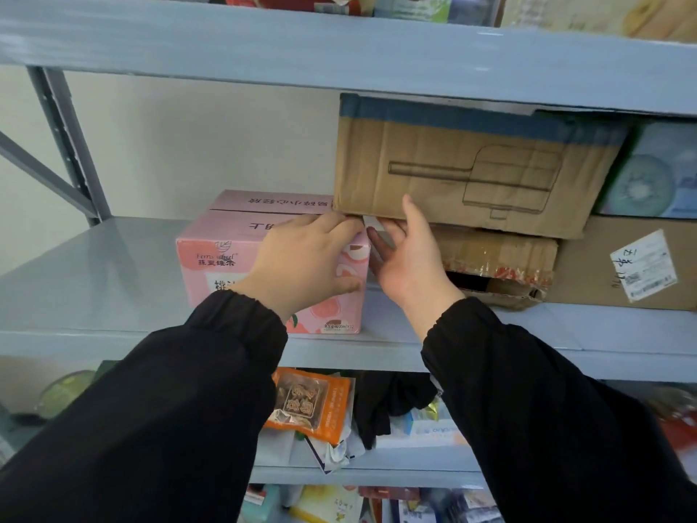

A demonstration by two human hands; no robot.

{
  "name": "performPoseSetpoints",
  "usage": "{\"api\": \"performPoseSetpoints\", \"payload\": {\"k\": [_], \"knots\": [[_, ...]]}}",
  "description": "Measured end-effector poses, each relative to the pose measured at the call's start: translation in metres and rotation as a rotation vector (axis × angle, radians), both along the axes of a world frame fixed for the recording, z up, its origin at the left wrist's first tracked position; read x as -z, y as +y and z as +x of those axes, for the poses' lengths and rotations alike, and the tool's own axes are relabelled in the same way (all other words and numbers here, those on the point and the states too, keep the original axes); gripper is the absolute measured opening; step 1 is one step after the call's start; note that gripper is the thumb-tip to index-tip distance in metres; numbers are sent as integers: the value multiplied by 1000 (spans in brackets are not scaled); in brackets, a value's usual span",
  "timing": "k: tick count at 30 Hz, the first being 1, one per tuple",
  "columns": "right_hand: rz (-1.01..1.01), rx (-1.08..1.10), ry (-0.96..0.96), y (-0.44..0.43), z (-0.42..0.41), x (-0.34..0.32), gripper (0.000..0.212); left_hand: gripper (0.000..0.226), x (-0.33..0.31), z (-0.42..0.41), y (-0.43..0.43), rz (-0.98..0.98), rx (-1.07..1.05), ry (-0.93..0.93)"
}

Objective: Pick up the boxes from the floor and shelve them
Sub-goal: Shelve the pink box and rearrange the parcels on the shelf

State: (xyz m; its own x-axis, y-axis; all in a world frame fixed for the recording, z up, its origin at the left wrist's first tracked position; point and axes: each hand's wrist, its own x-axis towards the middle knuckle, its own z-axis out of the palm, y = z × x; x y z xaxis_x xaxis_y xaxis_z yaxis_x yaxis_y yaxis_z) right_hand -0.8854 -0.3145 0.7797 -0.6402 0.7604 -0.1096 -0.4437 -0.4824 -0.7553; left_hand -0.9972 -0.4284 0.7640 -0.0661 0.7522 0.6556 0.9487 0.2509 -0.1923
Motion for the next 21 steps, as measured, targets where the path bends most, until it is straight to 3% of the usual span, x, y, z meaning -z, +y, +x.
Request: {"api": "performPoseSetpoints", "payload": {"k": [4, 7, 9, 11, 14, 17, 19, 21], "knots": [[49, 38, -91, 7, 12, 9, 46, 64, 4, 5, 17, 5, -32, -4], [224, 97, -253, 7, 37, 15, 33, 60, 4, 11, 22, 76, 25, -50], [598, 231, -441, 10, 65, 13, 30, 57, -1, 5, 9, 194, 36, -101], [1127, 494, -610, 25, 99, -4, 38, 49, -9, -10, -16, 372, -64, -206], [1676, 814, -794, 64, 134, -42, 57, 44, -14, -41, -56, 457, -308, -547], [1790, 688, -1152, 104, 143, -73, 89, 38, -5, -56, -64, 378, -287, -949], [1815, 600, -1357, 119, 141, -84, 103, 34, -3, -55, -59, 392, -232, -1016], [1858, 582, -1439, 130, 141, -92, 98, 31, -6, -53, -51, 380, -218, -1040]]}}
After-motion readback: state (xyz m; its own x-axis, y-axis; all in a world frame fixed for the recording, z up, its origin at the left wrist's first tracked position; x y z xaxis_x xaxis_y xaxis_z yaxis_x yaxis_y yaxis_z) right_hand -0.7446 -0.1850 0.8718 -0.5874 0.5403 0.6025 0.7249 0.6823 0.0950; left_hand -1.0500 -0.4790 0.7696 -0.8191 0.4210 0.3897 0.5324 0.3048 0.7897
